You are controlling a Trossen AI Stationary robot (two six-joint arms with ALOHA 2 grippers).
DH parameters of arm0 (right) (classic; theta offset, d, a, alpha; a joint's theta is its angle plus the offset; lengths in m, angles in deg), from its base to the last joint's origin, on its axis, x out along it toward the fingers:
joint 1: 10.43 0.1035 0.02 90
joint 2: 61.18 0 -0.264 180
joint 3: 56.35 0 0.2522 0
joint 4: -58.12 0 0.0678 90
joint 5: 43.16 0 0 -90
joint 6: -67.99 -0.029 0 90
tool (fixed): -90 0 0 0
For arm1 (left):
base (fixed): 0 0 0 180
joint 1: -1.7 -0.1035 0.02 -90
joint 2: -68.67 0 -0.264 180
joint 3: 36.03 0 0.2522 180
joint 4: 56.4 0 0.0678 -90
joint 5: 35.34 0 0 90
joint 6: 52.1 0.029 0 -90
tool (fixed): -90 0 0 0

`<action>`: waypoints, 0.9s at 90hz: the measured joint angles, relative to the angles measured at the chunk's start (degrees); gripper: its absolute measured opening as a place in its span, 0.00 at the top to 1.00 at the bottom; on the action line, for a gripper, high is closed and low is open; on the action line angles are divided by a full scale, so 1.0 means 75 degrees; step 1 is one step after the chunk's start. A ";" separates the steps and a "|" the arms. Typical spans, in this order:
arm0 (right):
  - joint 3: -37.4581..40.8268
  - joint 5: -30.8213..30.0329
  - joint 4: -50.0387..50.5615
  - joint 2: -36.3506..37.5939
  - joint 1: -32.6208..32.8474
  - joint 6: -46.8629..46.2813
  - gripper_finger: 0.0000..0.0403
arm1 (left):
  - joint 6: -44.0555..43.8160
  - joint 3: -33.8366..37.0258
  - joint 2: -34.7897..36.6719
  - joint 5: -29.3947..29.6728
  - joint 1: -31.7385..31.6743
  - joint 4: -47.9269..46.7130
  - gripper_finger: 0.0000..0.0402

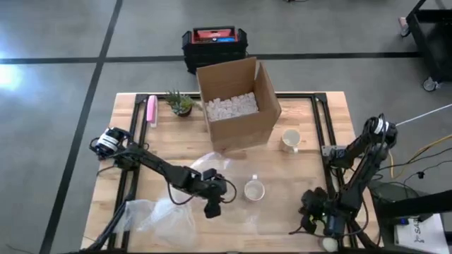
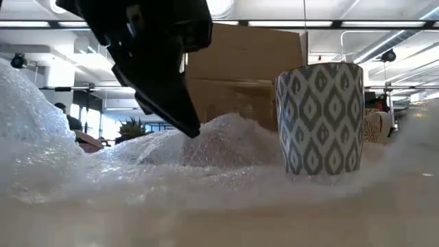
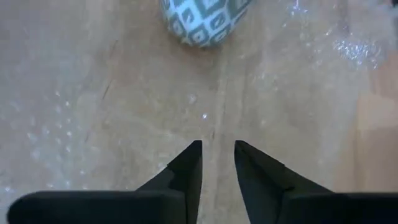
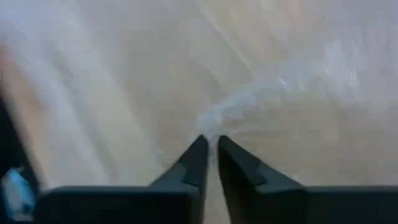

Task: Wrap mug
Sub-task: Wrap the gray mug with bubble wrap

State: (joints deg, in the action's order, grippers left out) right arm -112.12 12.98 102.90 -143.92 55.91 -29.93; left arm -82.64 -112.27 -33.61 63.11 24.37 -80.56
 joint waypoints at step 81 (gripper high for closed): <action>-0.1366 0.0399 -0.1871 -0.0235 -0.4607 0.9581 1.00 | 0.1820 -0.2124 0.0310 0.0800 -0.0246 -0.0526 0.81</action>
State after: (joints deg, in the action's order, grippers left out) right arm -122.36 15.97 88.87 -145.69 21.36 41.92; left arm -68.99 -128.20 -31.29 69.11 22.53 -84.51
